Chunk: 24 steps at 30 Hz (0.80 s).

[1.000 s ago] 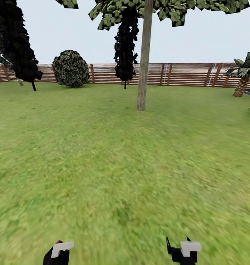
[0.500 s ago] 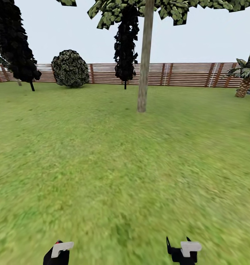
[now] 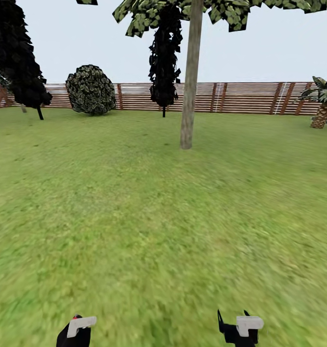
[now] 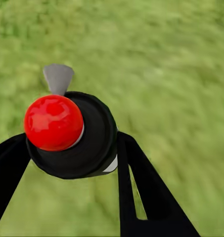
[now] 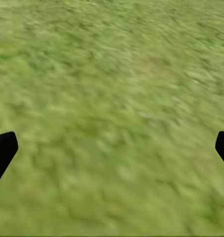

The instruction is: In the garden, pick up the pesticide atomizer on the floor and spray pesticide onto both trees until each tree trunk is fully covered.

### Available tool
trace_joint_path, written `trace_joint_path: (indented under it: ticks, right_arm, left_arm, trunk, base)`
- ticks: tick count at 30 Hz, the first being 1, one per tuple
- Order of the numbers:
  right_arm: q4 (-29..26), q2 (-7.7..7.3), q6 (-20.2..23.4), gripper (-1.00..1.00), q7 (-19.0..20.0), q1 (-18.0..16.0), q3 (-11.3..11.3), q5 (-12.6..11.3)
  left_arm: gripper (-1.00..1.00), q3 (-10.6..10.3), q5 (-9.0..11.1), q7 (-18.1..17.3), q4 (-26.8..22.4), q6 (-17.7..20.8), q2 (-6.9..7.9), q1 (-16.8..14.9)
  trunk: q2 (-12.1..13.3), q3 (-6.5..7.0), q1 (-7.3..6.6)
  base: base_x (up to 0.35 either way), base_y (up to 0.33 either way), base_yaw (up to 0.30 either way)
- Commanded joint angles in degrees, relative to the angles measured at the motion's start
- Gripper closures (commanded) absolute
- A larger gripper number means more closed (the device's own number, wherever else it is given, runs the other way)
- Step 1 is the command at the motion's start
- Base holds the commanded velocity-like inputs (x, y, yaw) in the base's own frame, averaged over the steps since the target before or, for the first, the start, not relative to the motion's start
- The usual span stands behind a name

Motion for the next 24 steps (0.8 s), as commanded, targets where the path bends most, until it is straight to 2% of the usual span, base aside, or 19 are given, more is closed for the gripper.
trace_joint_path:
  ticks: [1, 24]
  right_arm:
    - [0.0, 0.0, 0.01, -1.0, -0.01, 0.0, 0.0, 0.0]
    - [0.0, 0.0, 0.0, -1.0, -0.02, 0.0, 0.0, 0.0]
  left_arm:
    - [1.0, 0.0, 0.0, 0.0, 0.0, 0.02, 0.0, 0.0]
    - [1.0, 0.0, 0.0, 0.0, -0.01, 0.02, 0.0, 0.0]
  trunk:
    - [0.0, 0.0, 0.0]
    - [0.0, 0.0, 0.0]
  base:
    - [0.339, 0.0, 0.0]
    - [0.339, 0.0, 0.0]
